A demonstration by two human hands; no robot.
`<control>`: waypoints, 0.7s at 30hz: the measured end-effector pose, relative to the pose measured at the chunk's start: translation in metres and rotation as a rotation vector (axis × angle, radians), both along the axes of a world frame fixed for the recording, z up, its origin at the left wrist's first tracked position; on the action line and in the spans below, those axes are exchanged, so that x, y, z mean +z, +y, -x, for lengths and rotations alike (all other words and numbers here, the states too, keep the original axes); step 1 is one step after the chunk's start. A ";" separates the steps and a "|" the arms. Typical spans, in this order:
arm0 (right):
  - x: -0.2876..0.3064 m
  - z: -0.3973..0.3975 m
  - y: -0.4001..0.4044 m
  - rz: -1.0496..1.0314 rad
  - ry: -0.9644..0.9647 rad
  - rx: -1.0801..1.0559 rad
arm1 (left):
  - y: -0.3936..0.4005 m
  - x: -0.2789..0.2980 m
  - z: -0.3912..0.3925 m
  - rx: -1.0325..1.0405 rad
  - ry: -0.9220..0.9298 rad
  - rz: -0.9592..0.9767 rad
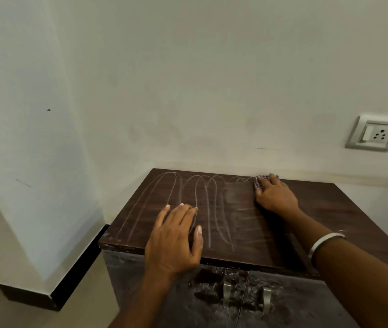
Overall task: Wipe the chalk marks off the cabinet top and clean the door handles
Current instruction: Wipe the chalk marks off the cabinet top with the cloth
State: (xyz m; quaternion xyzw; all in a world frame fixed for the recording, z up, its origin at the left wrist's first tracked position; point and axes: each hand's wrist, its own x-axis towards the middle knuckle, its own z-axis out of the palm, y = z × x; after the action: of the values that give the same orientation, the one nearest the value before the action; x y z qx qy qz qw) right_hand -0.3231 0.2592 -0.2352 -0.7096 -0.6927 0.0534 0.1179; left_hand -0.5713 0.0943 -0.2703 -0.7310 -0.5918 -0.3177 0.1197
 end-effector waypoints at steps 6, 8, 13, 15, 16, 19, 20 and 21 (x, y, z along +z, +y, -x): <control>-0.002 0.026 0.007 -0.026 -0.010 0.002 | 0.000 0.000 0.001 -0.002 -0.005 0.006; -0.001 0.046 0.012 -0.010 0.004 0.077 | 0.000 0.000 0.000 -0.005 -0.009 0.010; -0.002 0.076 0.014 -0.016 0.021 0.197 | 0.001 -0.001 0.002 -0.016 -0.007 -0.003; -0.001 0.069 0.014 -0.021 0.026 0.191 | 0.001 -0.001 0.003 -0.020 0.002 0.005; -0.001 0.061 0.014 -0.030 0.027 0.165 | 0.002 -0.001 0.004 -0.025 0.011 0.012; 0.000 0.034 0.018 -0.033 0.029 0.056 | 0.003 -0.001 0.008 -0.048 0.038 0.038; -0.001 0.028 0.020 -0.029 0.028 0.034 | 0.003 -0.001 0.009 -0.055 0.037 0.042; -0.001 0.025 0.021 -0.025 0.025 0.017 | 0.003 -0.001 0.010 -0.063 0.039 0.045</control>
State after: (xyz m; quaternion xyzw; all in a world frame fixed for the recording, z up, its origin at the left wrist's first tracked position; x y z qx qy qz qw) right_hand -0.3481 0.2800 -0.2358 -0.7016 -0.6976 0.0546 0.1347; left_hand -0.5811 0.0969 -0.2709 -0.7579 -0.5731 -0.2936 0.1045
